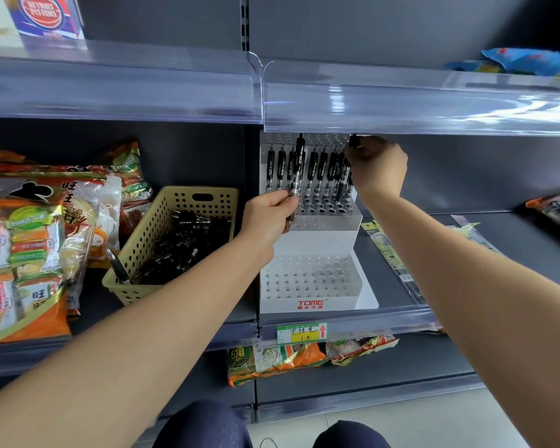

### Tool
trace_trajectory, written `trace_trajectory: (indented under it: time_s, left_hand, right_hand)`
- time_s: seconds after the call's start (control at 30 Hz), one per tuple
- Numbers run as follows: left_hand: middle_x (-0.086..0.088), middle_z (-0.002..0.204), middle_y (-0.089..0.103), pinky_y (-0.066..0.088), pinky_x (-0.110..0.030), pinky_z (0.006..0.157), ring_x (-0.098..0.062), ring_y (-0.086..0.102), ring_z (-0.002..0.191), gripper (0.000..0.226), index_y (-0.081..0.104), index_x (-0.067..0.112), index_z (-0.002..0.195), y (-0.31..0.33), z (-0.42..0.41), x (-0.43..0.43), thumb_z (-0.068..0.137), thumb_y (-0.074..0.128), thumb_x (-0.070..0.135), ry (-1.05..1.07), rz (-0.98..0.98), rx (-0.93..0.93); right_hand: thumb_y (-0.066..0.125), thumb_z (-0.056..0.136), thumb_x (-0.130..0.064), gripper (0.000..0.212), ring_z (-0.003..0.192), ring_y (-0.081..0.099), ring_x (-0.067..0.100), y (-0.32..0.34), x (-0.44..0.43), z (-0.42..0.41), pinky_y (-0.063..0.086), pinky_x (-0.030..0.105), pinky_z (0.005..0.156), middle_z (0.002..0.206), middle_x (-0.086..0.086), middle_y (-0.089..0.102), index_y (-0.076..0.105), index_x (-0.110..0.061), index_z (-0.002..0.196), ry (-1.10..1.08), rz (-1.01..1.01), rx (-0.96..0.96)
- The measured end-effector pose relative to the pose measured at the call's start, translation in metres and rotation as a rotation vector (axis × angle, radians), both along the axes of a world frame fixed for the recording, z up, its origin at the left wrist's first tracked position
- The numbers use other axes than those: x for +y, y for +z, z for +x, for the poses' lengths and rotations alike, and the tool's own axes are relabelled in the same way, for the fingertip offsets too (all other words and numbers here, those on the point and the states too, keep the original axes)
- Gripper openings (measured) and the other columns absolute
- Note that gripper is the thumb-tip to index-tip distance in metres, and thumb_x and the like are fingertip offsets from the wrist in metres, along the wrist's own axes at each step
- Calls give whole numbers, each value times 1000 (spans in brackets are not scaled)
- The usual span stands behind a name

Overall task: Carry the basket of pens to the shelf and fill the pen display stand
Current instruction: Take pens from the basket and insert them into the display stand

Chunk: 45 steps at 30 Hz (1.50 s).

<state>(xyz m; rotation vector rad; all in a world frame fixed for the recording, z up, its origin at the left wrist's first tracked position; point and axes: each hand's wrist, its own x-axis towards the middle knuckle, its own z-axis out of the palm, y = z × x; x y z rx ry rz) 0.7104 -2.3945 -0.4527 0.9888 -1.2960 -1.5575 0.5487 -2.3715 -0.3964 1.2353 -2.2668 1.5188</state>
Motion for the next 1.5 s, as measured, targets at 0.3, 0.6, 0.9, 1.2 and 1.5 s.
trace_trajectory:
  time_s: [0.3,0.6,0.9,1.2,1.5]
  left_hand:
    - [2,81,63,45,-22,61,-11,56,69,32,63,5,123,-2,2,-2,92,62,11,-27,-10,-7]
    - [2,80,62,47,-24,67,-11,55,68,31,63,5,123,-3,1,-2,92,61,10,-46,0,11]
    - [2,77,61,45,-24,66,-12,55,67,26,65,7,118,-2,2,-2,93,60,10,-47,8,13]
    - [2,80,62,46,-23,65,-11,55,68,28,65,8,119,0,3,1,92,61,11,-57,8,-2]
    - [1,79,61,46,-27,70,-12,54,69,24,66,6,116,3,1,5,93,60,11,-83,-7,-13]
  right_hand:
    - [62,83,-25,17,67,50,28,-14,-6,4,29,27,54,75,11,64,68,-9,85,-74,160,51]
    - [64,83,-26,23,64,53,29,-15,-5,1,38,25,59,74,16,67,71,-5,75,-69,177,37]
    - [63,85,-33,35,62,53,27,-13,-3,1,46,27,61,67,16,62,66,-2,69,-61,188,-24]
    - [70,81,-33,31,60,48,28,-15,-1,0,34,25,58,57,10,50,64,-7,66,-66,265,-1]
    - [69,81,-46,36,64,65,26,-19,10,16,49,29,60,64,6,68,68,-14,64,106,90,-121]
